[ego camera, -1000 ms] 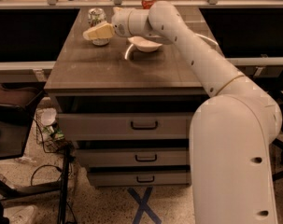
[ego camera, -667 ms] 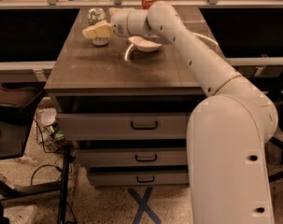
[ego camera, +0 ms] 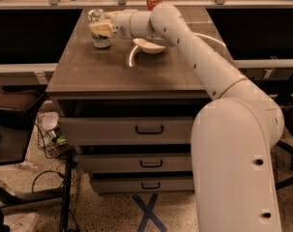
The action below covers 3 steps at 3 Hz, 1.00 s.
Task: Pick 7up can
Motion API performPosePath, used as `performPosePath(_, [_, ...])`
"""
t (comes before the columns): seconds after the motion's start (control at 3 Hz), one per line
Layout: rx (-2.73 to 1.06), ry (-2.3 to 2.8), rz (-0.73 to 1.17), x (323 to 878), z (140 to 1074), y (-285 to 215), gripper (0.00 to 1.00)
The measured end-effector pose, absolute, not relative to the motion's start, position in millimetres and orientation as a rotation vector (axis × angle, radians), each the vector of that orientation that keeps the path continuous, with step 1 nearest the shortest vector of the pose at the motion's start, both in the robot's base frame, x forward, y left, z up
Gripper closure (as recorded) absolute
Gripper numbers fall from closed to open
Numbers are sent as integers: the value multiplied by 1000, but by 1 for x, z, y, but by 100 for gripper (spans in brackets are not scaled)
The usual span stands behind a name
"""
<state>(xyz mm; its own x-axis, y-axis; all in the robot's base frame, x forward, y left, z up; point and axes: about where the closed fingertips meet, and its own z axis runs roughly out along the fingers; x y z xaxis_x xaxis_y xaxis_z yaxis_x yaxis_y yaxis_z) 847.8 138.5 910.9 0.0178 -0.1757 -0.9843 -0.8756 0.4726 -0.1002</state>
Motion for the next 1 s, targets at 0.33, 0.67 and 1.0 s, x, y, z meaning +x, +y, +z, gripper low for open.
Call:
performPosePath(0.33, [-974,1478,709,847,910,142,85])
performPosePath(0.67, [-977,1478,714,846,909,145,100])
performPosePath(1.0, [-978,1478,714,846,909,146,100])
